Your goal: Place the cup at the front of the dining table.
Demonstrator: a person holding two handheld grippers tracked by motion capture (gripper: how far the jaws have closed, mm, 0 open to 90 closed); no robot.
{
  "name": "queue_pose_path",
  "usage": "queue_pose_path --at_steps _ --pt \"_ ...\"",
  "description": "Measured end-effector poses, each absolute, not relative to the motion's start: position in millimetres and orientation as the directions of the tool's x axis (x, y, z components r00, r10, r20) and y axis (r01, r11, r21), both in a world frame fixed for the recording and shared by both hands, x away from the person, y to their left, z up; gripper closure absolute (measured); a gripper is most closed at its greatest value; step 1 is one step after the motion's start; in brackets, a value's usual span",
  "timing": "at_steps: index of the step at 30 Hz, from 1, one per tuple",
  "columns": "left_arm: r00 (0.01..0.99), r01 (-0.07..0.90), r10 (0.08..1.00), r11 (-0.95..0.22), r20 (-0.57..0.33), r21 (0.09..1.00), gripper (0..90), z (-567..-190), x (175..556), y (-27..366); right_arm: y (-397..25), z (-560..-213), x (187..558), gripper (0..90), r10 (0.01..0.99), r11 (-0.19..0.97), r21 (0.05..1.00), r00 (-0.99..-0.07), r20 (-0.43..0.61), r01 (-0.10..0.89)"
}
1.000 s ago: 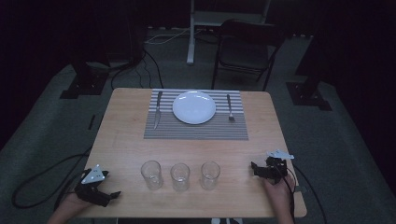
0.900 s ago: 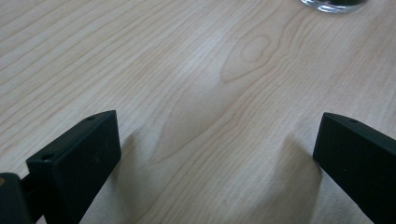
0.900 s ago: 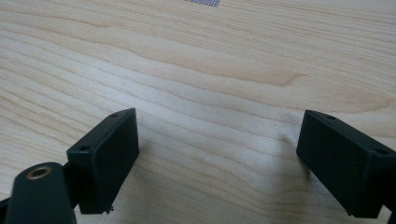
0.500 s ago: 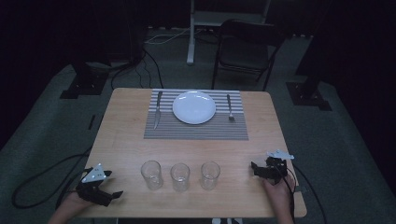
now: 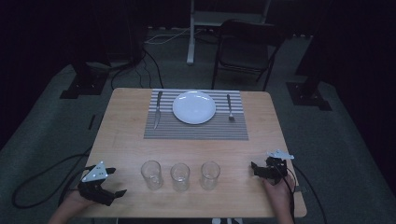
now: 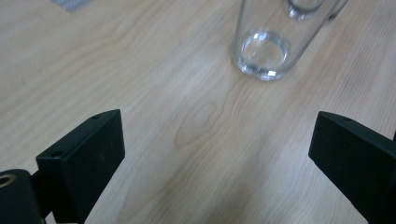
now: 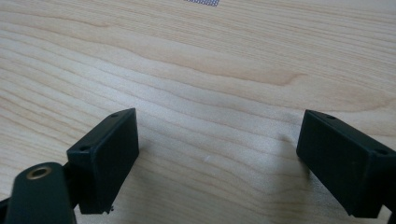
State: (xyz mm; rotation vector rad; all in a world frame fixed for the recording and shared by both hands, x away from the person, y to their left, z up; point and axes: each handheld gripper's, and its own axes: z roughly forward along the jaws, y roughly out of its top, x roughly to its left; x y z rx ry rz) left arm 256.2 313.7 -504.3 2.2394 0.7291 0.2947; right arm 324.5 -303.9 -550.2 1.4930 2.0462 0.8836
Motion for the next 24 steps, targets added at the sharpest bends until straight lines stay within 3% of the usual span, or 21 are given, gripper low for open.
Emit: queue_pose_path --at_steps 24 --pt "0.884 0.289 0.467 -0.532 -0.008 0.796 4.0 -449 260 285 -304 -550 325 12.6 0.951 0.207 0.723 -0.309 0.01 0.659"
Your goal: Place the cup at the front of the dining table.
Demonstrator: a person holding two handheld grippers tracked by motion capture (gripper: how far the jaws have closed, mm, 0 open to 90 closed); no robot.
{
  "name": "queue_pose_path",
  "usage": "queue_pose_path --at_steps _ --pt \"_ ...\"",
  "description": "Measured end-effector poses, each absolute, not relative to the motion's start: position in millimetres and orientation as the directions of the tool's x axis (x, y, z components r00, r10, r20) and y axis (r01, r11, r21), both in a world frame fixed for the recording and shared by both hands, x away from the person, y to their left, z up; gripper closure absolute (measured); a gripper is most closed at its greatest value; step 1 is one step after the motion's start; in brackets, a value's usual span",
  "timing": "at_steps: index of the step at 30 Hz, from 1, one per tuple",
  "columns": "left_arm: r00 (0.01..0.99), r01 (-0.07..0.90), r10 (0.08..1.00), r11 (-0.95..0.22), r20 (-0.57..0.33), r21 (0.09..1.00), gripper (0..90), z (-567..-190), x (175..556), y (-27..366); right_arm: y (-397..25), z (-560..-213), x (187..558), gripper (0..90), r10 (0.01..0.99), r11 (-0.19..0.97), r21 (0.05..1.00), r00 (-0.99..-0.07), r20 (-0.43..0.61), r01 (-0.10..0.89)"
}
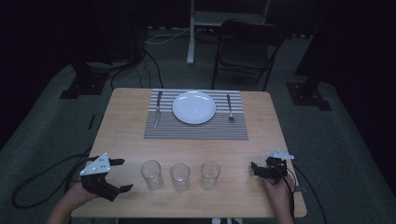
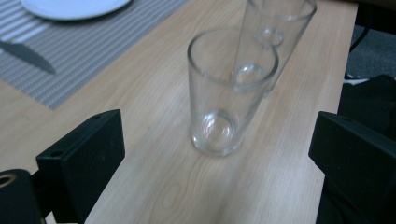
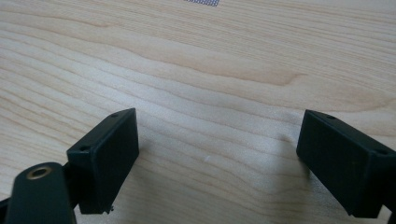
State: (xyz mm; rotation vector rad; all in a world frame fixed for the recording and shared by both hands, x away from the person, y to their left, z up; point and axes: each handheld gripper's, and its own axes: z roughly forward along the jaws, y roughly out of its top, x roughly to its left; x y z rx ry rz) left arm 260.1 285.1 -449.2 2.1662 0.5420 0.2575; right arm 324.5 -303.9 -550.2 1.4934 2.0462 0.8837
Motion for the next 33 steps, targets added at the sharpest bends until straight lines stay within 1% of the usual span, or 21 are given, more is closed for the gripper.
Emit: queue_pose_path --at_steps 3,10,24,33 --pt "0.893 0.265 0.451 -0.543 0.011 0.797 3.9 -444 263 277 -304 -550 325 12.7 0.951 0.207 0.723 -0.309 0.01 0.659" --pt "0.914 0.237 0.406 -0.575 0.021 0.783 3.9 -438 271 258 -304 -550 325 12.7 0.951 0.208 0.724 -0.31 0.009 0.658" --pt "0.944 0.206 0.33 -0.605 0.007 0.769 4.0 -432 284 225 -304 -550 325 12.7 0.951 0.208 0.724 -0.31 0.009 0.658" --pt "0.958 0.183 0.287 -0.659 0.019 0.73 4.0 -431 291 201 -304 -550 325 12.7 0.951 0.208 0.724 -0.31 0.009 0.658"
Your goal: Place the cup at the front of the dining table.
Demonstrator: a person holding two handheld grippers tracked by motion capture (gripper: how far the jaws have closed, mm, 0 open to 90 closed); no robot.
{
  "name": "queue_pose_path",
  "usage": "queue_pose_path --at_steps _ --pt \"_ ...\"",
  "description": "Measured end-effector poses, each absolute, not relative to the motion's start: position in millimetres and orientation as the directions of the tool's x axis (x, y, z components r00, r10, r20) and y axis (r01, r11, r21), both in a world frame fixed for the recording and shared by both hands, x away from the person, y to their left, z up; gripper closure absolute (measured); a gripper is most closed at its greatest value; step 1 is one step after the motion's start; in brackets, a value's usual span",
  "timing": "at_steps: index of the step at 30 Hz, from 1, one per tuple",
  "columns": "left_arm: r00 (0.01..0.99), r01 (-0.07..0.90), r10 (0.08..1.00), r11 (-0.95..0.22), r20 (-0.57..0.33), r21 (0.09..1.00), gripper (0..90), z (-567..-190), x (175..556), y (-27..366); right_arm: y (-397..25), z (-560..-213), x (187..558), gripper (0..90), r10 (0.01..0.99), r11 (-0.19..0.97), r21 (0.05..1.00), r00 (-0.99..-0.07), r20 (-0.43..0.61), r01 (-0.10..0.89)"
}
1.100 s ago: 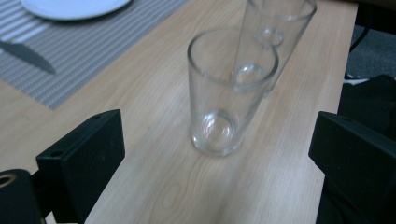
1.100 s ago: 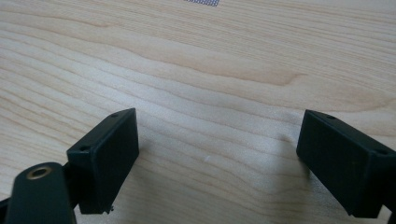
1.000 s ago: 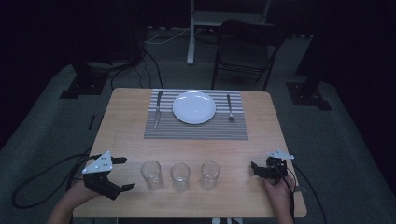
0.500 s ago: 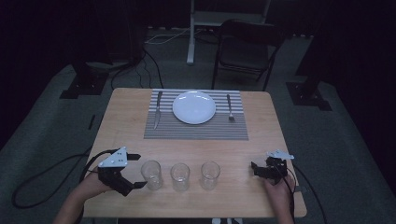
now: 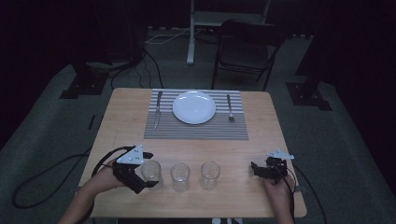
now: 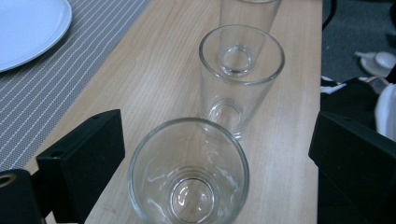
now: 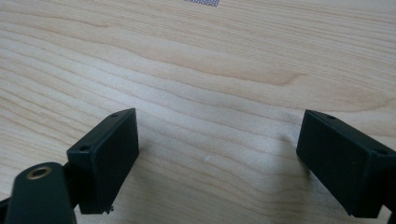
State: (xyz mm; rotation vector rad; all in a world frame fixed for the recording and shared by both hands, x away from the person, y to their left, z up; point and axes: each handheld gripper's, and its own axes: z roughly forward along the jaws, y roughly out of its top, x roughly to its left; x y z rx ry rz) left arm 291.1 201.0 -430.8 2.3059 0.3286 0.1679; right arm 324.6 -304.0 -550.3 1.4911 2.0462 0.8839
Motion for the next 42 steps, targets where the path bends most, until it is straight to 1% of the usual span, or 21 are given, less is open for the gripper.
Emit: queue_pose_path --at_steps 14,25,29,30,32,35,36,38,41,42 --pt "0.979 0.13 0.201 -0.715 0.024 0.686 4.0 -425 298 165 -304 -550 325 12.7 0.951 0.208 0.724 -0.31 0.009 0.658" --pt "0.985 0.111 0.171 -0.752 0.03 0.65 4.0 -425 303 137 -304 -550 325 12.7 0.951 0.208 0.724 -0.31 0.009 0.658" --pt "0.987 0.093 0.153 -0.787 0.046 0.61 4.0 -427 302 125 -304 -550 325 12.7 0.951 0.208 0.724 -0.31 0.009 0.658" --pt "0.988 0.097 0.149 -0.793 0.036 0.601 4.0 -428 303 122 -304 -550 325 12.7 0.951 0.208 0.724 -0.31 0.009 0.658" --pt "0.987 0.092 0.152 -0.806 0.054 0.585 4.0 -429 303 117 -304 -550 325 12.7 0.951 0.208 0.724 -0.31 0.009 0.658" --pt "0.989 0.092 0.142 -0.821 0.044 0.564 4.1 -431 305 110 -304 -550 325 12.7 0.951 0.208 0.724 -0.31 0.009 0.658" --pt "0.99 0.09 0.134 -0.826 0.039 0.557 6.5 -432 305 109 -304 -550 325 12.7 0.951 0.208 0.724 -0.31 0.009 0.658" --pt "0.989 0.104 0.141 -0.844 0.032 0.526 6.6 -434 307 106 -304 -550 325 12.7 0.951 0.208 0.724 -0.31 0.009 0.658" --pt "0.989 0.11 0.143 -0.853 0.026 0.511 6.8 -437 308 103 -304 -550 325 12.7 0.951 0.208 0.724 -0.31 0.009 0.658" --pt "0.99 0.103 0.136 -0.855 0.028 0.509 11.2 -437 308 102 -304 -550 325 12.7 0.951 0.208 0.724 -0.31 0.009 0.658"
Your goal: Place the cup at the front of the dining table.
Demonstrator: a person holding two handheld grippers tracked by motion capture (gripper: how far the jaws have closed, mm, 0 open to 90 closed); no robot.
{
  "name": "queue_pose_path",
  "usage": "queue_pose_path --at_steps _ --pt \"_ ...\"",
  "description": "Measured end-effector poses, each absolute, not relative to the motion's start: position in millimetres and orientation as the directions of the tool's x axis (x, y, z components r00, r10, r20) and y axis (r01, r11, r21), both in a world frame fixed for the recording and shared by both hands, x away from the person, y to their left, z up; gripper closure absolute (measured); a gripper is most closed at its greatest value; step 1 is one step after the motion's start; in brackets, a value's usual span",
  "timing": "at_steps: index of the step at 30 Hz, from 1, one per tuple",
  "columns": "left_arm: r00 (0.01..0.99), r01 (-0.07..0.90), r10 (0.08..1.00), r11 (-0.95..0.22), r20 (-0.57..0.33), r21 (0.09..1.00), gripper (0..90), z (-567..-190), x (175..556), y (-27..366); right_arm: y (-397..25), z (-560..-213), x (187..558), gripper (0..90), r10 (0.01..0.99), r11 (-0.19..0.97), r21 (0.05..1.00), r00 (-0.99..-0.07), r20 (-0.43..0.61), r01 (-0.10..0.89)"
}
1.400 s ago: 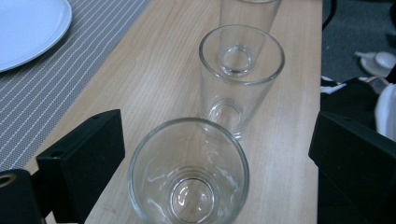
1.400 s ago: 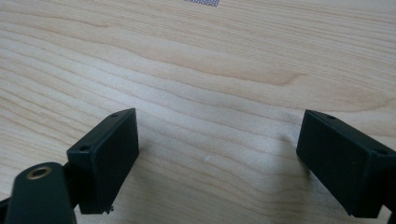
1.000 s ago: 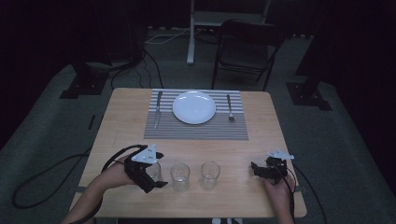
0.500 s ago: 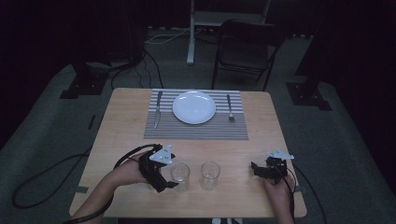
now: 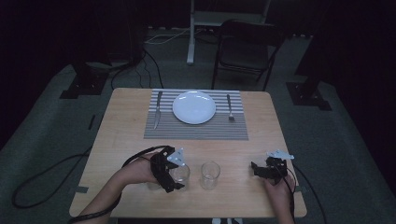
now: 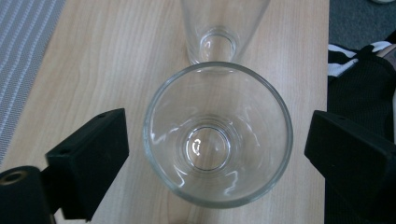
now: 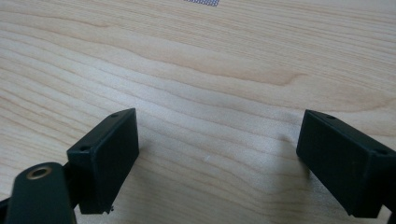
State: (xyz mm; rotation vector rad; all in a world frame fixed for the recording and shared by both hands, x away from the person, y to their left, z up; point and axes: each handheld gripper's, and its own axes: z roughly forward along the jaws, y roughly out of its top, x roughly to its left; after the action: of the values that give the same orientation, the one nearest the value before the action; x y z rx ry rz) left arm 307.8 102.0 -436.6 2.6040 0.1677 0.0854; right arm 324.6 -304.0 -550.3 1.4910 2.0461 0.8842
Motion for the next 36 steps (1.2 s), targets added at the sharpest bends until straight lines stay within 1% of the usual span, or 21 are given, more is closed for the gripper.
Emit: queue_pose_path --at_steps 1,4,6,8,9,11,15,22,26,30,36 --pt "0.99 0.104 0.136 -0.859 0.027 0.502 13.5 -438 308 100 -304 -550 325 12.7 0.951 0.208 0.724 -0.31 0.009 0.658" --pt "0.993 0.092 0.116 -0.879 0.021 0.469 16.1 -441 307 95 -304 -550 325 12.7 0.951 0.208 0.724 -0.31 0.009 0.658" --pt "0.993 0.087 0.116 -0.881 0.033 0.464 16.2 -442 307 94 -304 -550 325 12.7 0.951 0.208 0.724 -0.31 0.009 0.658" --pt "0.992 0.079 0.117 -0.884 0.055 0.462 23.6 -442 307 93 -304 -550 325 12.7 0.951 0.208 0.724 -0.31 0.009 0.658" --pt "0.992 0.08 0.118 -0.882 0.052 0.465 28.0 -442 308 93 -304 -550 325 12.7 0.951 0.208 0.724 -0.31 0.009 0.658" --pt "0.992 0.071 0.111 -0.883 0.06 0.463 28.1 -442 307 92 -304 -550 325 12.7 0.951 0.208 0.724 -0.31 0.009 0.658" --pt "0.99 0.087 0.128 -0.877 0.055 0.472 28.3 -442 308 93 -304 -550 325 12.7 0.951 0.208 0.724 -0.31 0.009 0.658" --pt "0.987 0.088 0.142 -0.875 0.078 0.476 28.5 -440 312 95 -304 -550 325 12.7 0.951 0.209 0.724 -0.311 0.008 0.658" --pt "0.984 0.1 0.16 -0.863 0.08 0.495 28.5 -436 316 96 -304 -550 325 12.9 0.951 0.208 0.724 -0.31 0.008 0.658" --pt "0.98 0.088 0.166 -0.854 0.108 0.513 28.5 -432 318 97 -304 -550 325 12.9 0.951 0.208 0.724 -0.309 0.009 0.658" --pt "0.98 0.12 0.185 -0.848 0.075 0.516 28.5 -427 329 100 -304 -550 325 12.9 0.951 0.208 0.724 -0.309 0.008 0.658"
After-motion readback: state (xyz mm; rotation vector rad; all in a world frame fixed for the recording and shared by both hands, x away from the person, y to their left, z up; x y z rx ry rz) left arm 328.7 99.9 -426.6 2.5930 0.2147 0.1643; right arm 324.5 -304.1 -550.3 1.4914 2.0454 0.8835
